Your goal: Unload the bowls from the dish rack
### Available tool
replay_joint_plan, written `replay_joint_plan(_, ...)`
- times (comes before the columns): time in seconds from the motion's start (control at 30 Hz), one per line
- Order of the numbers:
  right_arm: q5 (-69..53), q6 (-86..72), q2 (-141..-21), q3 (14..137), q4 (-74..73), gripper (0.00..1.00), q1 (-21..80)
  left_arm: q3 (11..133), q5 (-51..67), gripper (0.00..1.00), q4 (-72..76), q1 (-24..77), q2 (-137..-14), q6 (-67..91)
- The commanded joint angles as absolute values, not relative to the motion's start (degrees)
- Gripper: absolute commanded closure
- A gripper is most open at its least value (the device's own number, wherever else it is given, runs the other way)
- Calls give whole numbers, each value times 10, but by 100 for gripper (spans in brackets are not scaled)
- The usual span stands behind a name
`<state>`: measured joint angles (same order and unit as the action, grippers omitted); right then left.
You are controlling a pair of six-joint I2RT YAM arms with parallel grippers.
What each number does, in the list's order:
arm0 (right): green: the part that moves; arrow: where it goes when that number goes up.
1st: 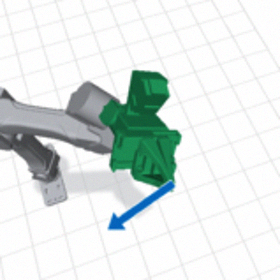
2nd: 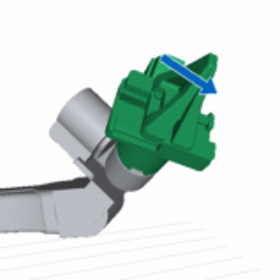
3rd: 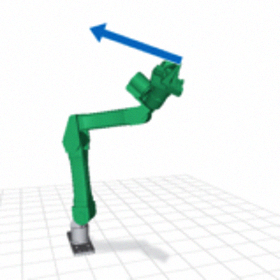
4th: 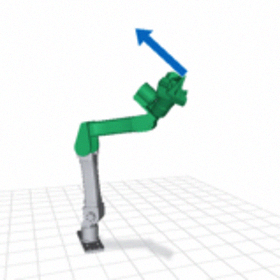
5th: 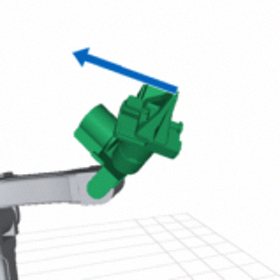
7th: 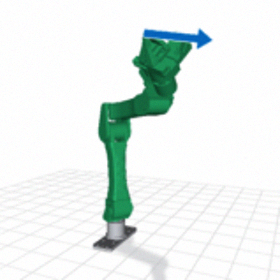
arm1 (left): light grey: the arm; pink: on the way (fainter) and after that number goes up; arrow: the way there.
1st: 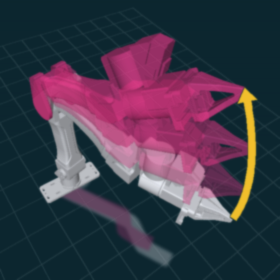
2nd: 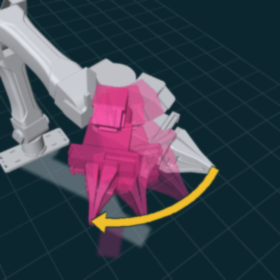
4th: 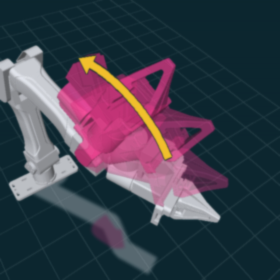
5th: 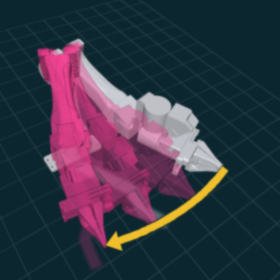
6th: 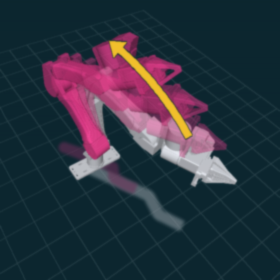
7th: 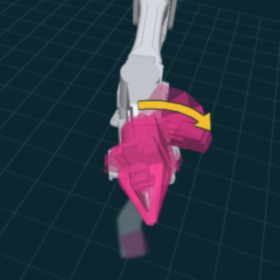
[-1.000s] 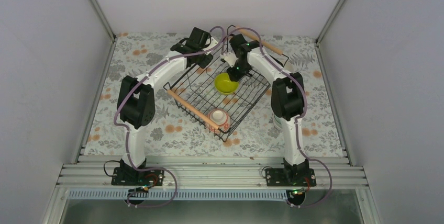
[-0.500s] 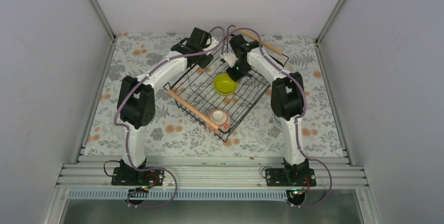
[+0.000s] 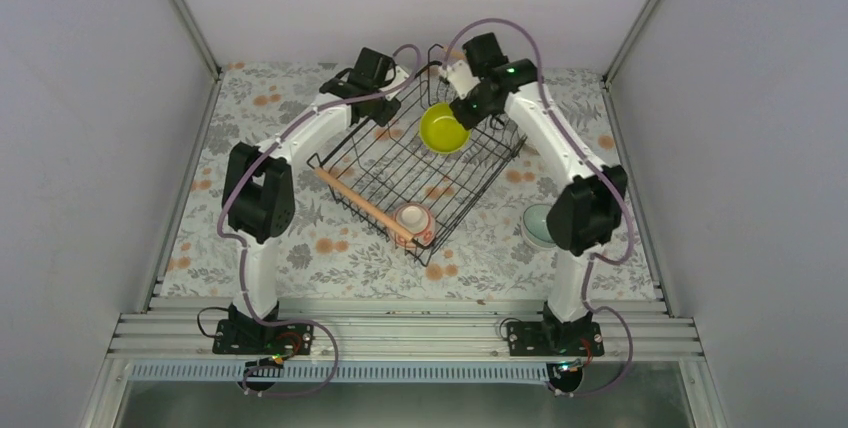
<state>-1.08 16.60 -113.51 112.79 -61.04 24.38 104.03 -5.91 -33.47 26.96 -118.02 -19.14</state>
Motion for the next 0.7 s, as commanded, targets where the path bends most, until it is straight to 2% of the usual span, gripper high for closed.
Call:
replay_joint_plan(0.0, 0, 159, -1057, 1146, -594, 96, 222, 1033, -96, 98, -389, 226, -1214, -213)
replay_joint_plan(0.33, -4, 165, -926, 1138, -588, 96, 98, 1035, -93, 98, -397, 169, -1203, -211)
replay_joint_plan(0.53, -21, 166, -908, 1125, -594, 96, 25, 1038, -95, 98, -404, 153, -1198, -209)
replay_joint_plan(0.67, -53, 156, -905, 1068, -571, 96, -12, 1031, -98, 98, -404, 151, -1189, -211)
